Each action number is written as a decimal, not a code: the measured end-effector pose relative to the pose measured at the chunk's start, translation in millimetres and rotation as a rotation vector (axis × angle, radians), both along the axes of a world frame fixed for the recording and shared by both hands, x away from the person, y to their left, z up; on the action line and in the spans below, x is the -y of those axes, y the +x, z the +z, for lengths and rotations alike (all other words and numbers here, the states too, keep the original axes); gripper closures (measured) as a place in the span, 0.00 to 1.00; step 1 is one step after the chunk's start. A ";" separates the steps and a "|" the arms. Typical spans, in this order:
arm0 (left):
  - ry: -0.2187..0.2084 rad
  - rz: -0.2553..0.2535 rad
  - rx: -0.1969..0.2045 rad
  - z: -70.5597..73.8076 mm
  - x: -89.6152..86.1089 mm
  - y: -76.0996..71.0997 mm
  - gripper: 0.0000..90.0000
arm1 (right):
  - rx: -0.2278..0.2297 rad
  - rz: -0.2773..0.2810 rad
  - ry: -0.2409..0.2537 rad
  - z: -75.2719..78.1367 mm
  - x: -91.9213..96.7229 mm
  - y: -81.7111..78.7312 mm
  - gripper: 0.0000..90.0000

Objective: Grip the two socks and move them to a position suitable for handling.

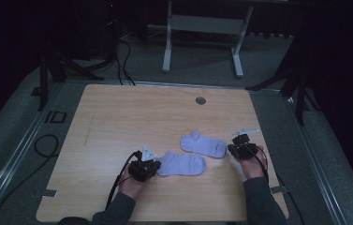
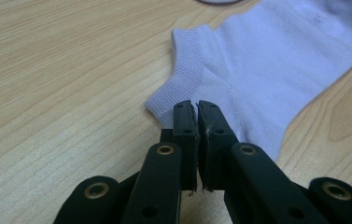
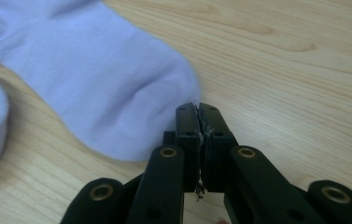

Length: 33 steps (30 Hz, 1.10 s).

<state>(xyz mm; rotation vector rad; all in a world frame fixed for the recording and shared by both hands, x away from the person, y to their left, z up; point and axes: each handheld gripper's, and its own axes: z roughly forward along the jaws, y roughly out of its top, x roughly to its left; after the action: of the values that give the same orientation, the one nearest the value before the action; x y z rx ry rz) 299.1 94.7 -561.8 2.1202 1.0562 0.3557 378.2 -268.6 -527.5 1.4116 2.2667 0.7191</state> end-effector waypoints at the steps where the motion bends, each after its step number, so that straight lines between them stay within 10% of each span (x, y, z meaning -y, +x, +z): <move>1: -0.001 0.000 0.001 -0.1 0.1 0.1 0.96 | 0.007 -0.004 0.006 1.9 0.7 -0.2 0.96; 17: -0.003 -0.001 0.002 -0.1 1.7 0.4 0.95 | 0.040 0.232 0.031 11.8 -63.6 18.1 0.85; 33: 0.017 -0.019 0.019 -0.1 5.6 2.0 0.95 | 0.053 0.318 0.015 15.5 -96.5 33.3 0.68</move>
<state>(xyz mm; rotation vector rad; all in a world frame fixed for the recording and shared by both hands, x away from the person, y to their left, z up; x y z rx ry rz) 301.1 89.1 -561.9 2.1360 1.0253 0.3765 411.5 -172.1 -512.0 1.0343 2.4752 0.8596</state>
